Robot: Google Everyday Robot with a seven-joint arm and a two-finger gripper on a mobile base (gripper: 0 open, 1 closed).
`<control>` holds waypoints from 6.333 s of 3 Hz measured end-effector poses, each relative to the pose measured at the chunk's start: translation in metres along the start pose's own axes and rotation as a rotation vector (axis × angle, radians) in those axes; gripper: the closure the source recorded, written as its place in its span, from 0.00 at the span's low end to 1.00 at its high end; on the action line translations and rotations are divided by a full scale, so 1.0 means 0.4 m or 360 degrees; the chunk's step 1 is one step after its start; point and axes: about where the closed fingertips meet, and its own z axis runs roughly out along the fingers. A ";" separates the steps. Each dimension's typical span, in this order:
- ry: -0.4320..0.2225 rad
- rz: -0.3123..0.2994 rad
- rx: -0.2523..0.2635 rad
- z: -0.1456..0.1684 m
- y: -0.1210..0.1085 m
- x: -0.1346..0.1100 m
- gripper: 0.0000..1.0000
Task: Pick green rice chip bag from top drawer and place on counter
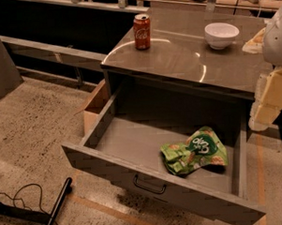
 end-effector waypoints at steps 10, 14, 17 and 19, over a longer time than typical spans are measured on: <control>-0.0171 -0.0375 -0.0289 0.937 0.041 0.069 0.41; -0.0387 0.0038 0.0109 0.556 0.024 0.053 1.00; -0.0419 0.0010 0.0707 0.207 -0.216 -0.041 1.00; -0.0366 -0.0173 0.1060 0.157 -0.493 -0.166 1.00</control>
Offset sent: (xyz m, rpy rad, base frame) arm 0.0256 -0.0034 -0.1063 0.0323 -0.0192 0.1013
